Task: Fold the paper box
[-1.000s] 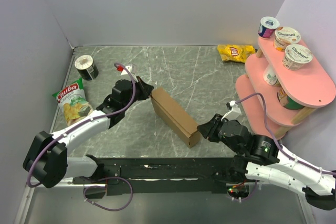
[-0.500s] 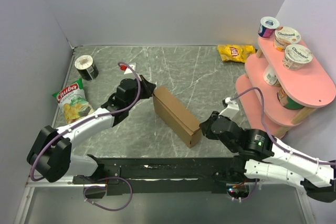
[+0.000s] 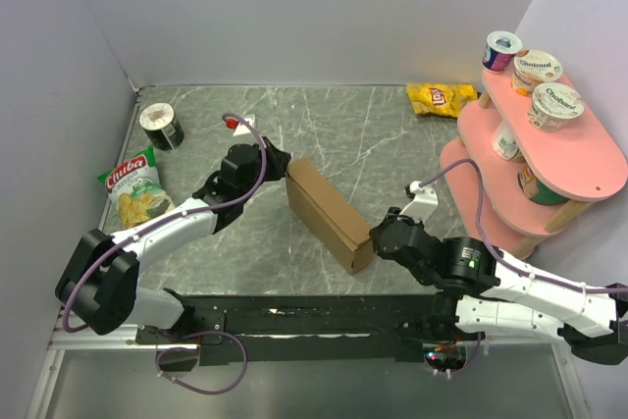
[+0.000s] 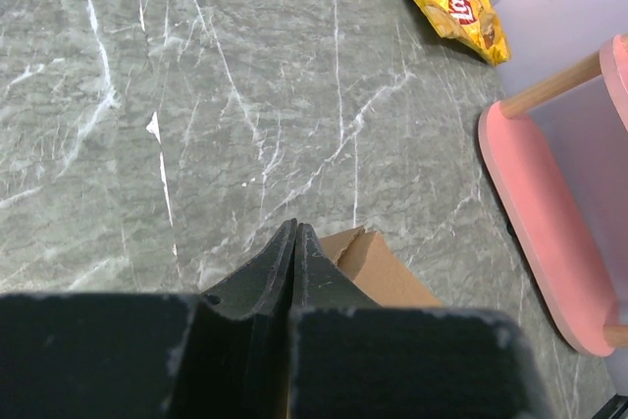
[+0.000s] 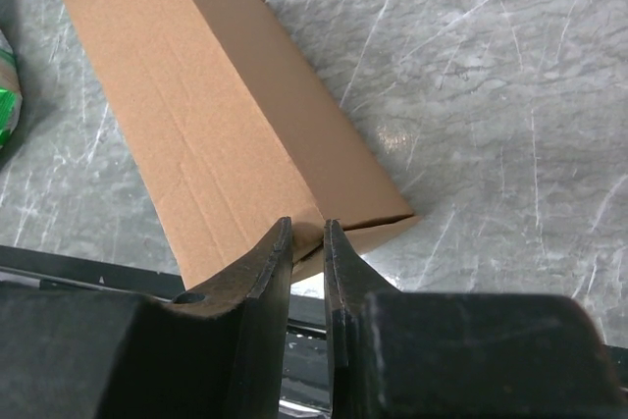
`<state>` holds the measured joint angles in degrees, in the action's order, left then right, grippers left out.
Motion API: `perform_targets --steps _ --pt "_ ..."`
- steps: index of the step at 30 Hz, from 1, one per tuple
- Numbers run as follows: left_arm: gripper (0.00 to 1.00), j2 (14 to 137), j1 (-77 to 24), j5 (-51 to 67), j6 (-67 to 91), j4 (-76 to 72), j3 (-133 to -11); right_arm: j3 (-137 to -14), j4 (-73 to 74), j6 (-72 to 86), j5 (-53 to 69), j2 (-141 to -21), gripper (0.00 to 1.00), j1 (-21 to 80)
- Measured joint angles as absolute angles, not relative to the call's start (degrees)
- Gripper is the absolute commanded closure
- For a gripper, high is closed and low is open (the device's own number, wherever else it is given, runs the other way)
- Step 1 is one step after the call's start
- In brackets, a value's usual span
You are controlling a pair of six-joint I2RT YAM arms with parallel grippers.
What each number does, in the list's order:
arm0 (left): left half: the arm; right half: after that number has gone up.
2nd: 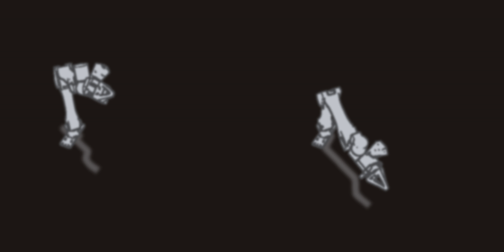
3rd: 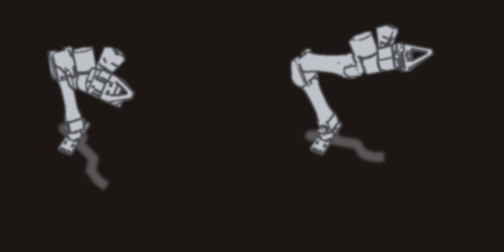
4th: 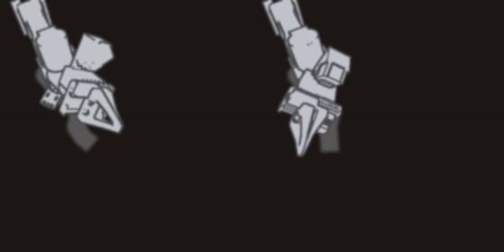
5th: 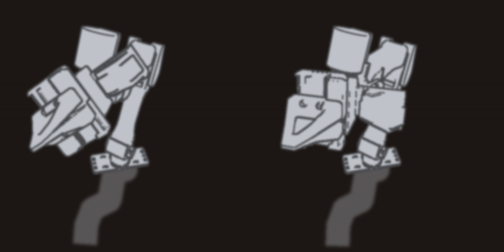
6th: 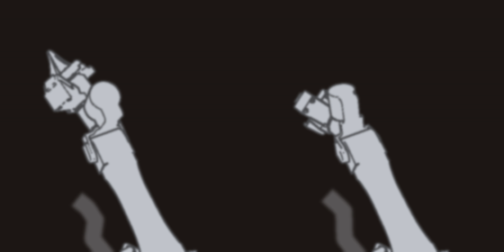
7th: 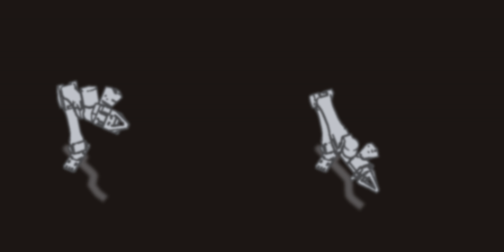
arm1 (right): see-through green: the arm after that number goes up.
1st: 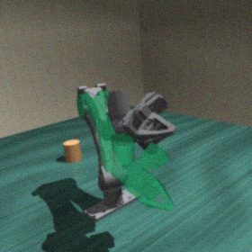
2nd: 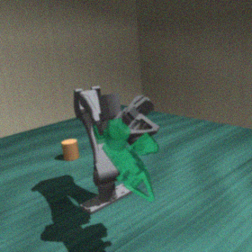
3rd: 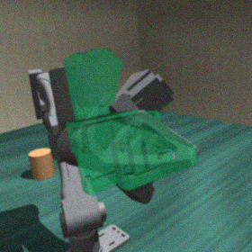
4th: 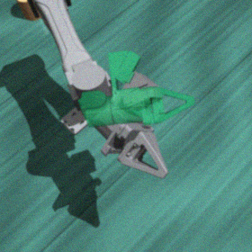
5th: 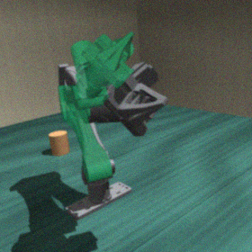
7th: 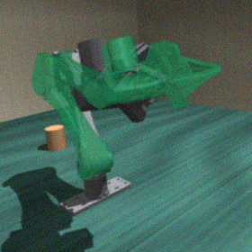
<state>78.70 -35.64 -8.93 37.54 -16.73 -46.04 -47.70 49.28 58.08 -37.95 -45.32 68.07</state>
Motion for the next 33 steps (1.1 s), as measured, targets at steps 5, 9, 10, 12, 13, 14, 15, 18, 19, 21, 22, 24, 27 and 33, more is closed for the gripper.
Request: perform_targets --steps 5,9,10,12,13,14,15,18,19,21,22,24,27,33 --pt "0.95 78.8 -35.6 -9.2 37.5 -16.9 -46.0 -47.7 49.3 58.7 -39.3 -46.1 0.84 69.2" --pt "0.95 78.8 -35.6 -9.2 37.3 -17.2 -45.9 -47.8 49.6 59.2 -40.1 -46.3 0.75 70.0" --pt "0.95 78.8 -35.6 -9.2 37.3 -17.3 -45.9 -48.0 49.8 59.2 -40.1 -46.3 0.68 70.0" --pt "0.95 78.8 -35.6 -9.2 37.3 -17.7 -45.6 -48.8 50.6 59.3 -40.1 -46.7 0.39 70.0" --pt "0.95 78.7 -35.6 -9.2 37.2 -18.0 -45.5 -49.6 51.4 59.3 -40.1 -47.0 0.28 70.1" --pt "0.94 78.7 -35.6 -9.3 37.1 -18.1 -45.3 -50.3 52.7 59.2 -39.9 -47.5 0.22 70.2" --pt "0.95 78.5 -35.6 -9.3 37.0 -18.2 -45.2 -51.1 54.7 59.1 -39.3 -48.0 0.16 70.3" --pt "0.95 77.6 -35.6 -9.3 36.3 -18.2 -44.5 -53.8 58.7 58.9 -37.6 -49.8 0.14 70.5" --pt "0.95 77.3 -35.7 -9.2 36.1 -18.2 -44.3 -55.0 60.1 58.9 -37.0 -50.6 0.14 70.7" --pt "0.94 76.6 -36.0 -8.9 35.5 -17.7 -44.0 -57.2 62.8 58.6 -36.2 -51.9 0.14 70.7" --pt "0.95 76.4 -36.2 -8.7 35.4 -17.4 -43.9 -58.3 64.0 58.4 -35.8 -52.1 0.14 70.7" --pt "0.94 76.2 -36.5 -8.4 35.0 -16.9 -43.9 -59.3 65.2 57.3 -34.8 -52.2 0.15 70.6" --pt "0.95 76.3 -37.0 -7.0 34.4 -15.1 -44.2 -59.4 65.0 55.7 -32.1 -50.6 0.16 70.6" --pt "0.95 82.5 -39.5 -3.0 32.4 0.3 -42.0 -58.6 60.9 53.5 -26.4 -43.6 0.18 69.9"
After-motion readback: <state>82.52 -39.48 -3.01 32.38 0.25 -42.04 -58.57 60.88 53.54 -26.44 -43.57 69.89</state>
